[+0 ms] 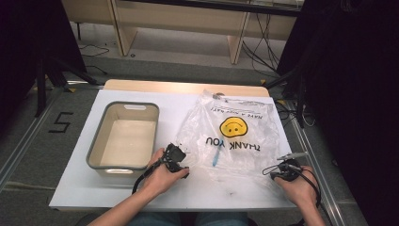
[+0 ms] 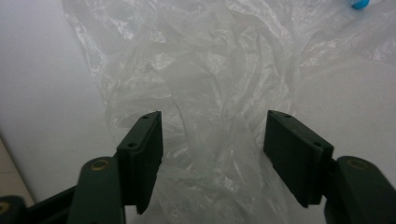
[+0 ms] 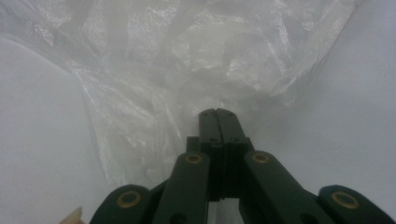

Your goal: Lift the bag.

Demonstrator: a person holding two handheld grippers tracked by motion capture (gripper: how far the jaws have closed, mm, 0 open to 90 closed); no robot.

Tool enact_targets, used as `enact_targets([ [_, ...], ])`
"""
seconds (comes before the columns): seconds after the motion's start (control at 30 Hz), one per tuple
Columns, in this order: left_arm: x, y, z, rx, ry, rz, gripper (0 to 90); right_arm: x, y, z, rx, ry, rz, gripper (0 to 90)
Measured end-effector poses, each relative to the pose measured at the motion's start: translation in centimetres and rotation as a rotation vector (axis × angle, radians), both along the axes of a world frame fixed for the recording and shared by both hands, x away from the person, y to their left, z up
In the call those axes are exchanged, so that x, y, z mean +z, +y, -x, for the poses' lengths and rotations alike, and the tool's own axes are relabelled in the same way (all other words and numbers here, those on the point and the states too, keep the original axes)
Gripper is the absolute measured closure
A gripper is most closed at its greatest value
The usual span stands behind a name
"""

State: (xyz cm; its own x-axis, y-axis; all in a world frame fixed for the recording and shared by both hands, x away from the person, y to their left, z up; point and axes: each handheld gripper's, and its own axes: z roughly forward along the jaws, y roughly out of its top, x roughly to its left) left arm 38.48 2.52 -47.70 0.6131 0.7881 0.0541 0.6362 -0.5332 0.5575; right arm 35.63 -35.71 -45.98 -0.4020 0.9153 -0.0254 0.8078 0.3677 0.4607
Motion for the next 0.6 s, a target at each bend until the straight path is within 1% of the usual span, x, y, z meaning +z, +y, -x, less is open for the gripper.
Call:
enact_targets([
  [0.03, 0.0, 0.1, -0.1, -0.001, 0.015, 0.011, 38.7, 0.0, 0.0, 0.0, 0.000, 0.000, 0.000, 90.0],
  [0.1, 0.0, 0.3, -0.2, -0.002, 0.049, 0.047, 46.6, 0.0, 0.0, -0.1, -0.010, -0.013, 0.010, 90.0],
  [0.13, 0.1, 0.3, -0.2, -0.004, 0.061, 0.050, 49.5, 0.0, -0.1, -0.2, -0.015, -0.029, 0.026, 90.0],
  [0.23, 0.1, 0.2, -0.1, -0.003, 0.068, 0.052, 56.4, 0.0, -0.2, -0.4, -0.019, -0.039, 0.029, 90.0],
  [0.27, 0.2, 0.1, -0.1, -0.006, 0.072, 0.049, 58.8, 0.0, -0.3, -0.4, -0.020, -0.051, 0.029, 90.0],
  [0.3, 0.3, 0.1, -0.1, -0.012, 0.075, 0.044, 58.8, 0.0, -0.3, -0.4, -0.020, -0.051, 0.029, 90.0],
  [0.37, 0.3, 0.0, 0.0, -0.022, 0.075, 0.042, 64.7, 0.0, -0.2, -0.4, -0.022, -0.058, 0.027, 90.0],
  [0.4, 0.3, -0.1, 0.1, -0.033, 0.076, 0.037, 70.7, 0.1, -0.1, -0.4, -0.021, -0.067, 0.026, 90.0],
  [0.43, 0.3, -0.2, 0.2, -0.040, 0.073, 0.034, 70.7, 0.1, -0.1, -0.4, -0.021, -0.067, 0.026, 90.0],
  [0.47, 0.3, -0.4, 0.3, -0.064, 0.061, 0.022, 76.2, 0.1, 0.0, -0.5, -0.018, -0.079, 0.025, 90.0],
  [0.5, 0.3, -0.4, 0.3, -0.064, 0.061, 0.022, 79.3, 0.1, 0.0, -0.5, -0.018, -0.079, 0.025, 90.0],
  [0.53, 0.3, -0.6, 0.4, -0.077, 0.058, 0.022, 79.3, 0.2, 0.1, -0.5, -0.018, -0.083, 0.024, 90.0],
  [0.6, 0.3, -0.8, 0.7, -0.101, 0.042, 0.012, 87.3, 0.3, 0.1, -0.5, -0.022, -0.090, 0.020, 90.0],
])
